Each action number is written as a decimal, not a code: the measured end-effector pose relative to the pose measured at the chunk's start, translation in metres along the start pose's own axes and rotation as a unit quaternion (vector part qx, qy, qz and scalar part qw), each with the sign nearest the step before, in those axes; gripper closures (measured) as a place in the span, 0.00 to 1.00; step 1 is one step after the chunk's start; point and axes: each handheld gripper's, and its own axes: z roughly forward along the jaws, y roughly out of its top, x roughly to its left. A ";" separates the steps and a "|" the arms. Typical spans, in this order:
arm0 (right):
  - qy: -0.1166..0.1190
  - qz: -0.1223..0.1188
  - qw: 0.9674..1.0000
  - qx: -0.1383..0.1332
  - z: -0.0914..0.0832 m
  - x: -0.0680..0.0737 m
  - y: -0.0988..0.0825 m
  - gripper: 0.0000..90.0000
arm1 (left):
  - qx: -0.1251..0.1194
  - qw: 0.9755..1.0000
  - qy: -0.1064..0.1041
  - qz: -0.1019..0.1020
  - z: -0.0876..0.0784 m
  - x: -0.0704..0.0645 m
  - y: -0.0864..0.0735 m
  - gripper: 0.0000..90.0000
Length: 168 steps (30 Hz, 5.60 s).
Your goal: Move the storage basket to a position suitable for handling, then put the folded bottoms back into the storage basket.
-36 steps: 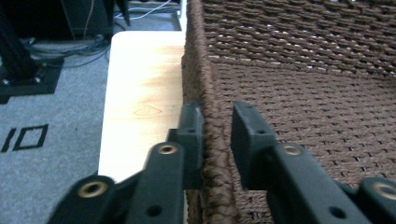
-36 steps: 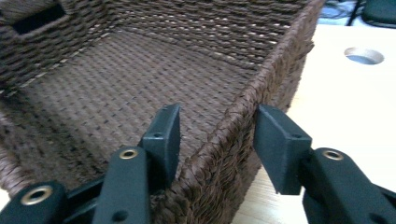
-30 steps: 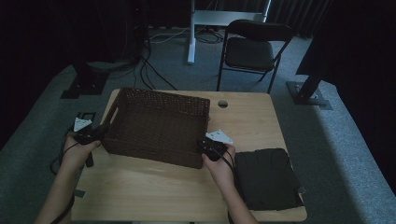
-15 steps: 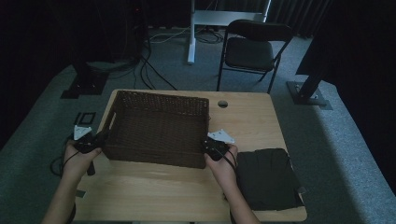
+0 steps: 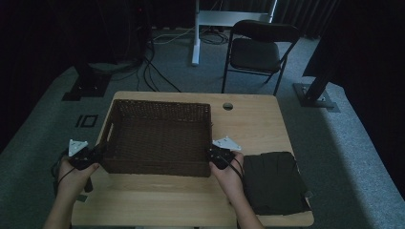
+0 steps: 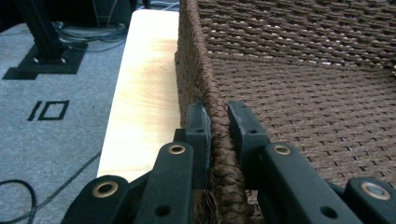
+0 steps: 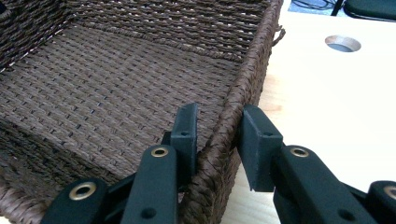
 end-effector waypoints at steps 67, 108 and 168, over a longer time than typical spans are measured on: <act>0.046 -0.003 0.997 -0.065 -0.042 -0.003 0.002 0.34 | -0.016 0.997 -0.050 0.052 -0.043 0.001 0.014 0.22; -0.014 -0.040 0.987 -0.153 -0.090 -0.058 0.010 0.14 | -0.033 0.971 -0.191 0.142 -0.025 -0.116 0.046 0.22; -0.106 -0.014 0.988 -0.110 -0.136 -0.163 -0.059 0.14 | -0.008 0.894 -0.393 0.214 0.024 -0.338 0.015 0.21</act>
